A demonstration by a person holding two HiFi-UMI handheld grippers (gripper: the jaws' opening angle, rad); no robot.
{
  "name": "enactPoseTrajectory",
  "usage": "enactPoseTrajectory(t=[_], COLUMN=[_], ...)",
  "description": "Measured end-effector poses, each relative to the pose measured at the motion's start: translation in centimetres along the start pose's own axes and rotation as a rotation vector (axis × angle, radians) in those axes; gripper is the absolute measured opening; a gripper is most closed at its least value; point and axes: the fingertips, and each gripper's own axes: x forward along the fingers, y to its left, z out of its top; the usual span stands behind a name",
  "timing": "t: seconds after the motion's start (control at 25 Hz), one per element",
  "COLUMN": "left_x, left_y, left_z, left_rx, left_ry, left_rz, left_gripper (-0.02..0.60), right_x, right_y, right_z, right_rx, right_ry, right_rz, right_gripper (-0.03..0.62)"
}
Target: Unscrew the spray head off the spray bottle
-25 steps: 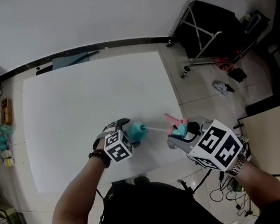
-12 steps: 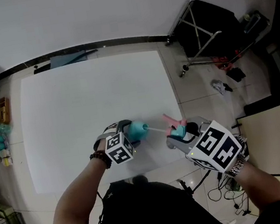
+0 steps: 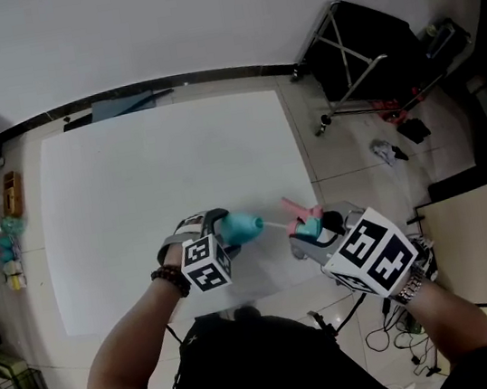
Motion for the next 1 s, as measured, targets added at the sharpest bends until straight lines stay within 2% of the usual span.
enactPoseTrajectory(t=[0.36,0.52,0.72,1.0], left_x=[-2.2,-2.9,-3.8,-4.4], left_y=[-0.1,-0.5,-1.1,-1.7], left_z=[1.1,2.0,3.1,3.5], left_rx=[0.117,0.146,0.173,0.209], left_ry=[0.086,0.104,0.113,0.123], left_rz=[0.034,0.024,-0.002,-0.025], left_gripper=[0.382,0.382,0.382,0.382], right_x=[0.7,0.7,0.5,0.2], right_y=[0.5,1.1,2.3,3.2], right_z=[-0.4,-0.7,-0.8,-1.4], right_rx=[-0.015,-0.060,-0.199,-0.432], right_ry=[-0.013,-0.028,-0.044,-0.051], right_rz=[0.025,0.048,0.064,0.020], right_gripper=[0.118,0.118,0.118,0.118])
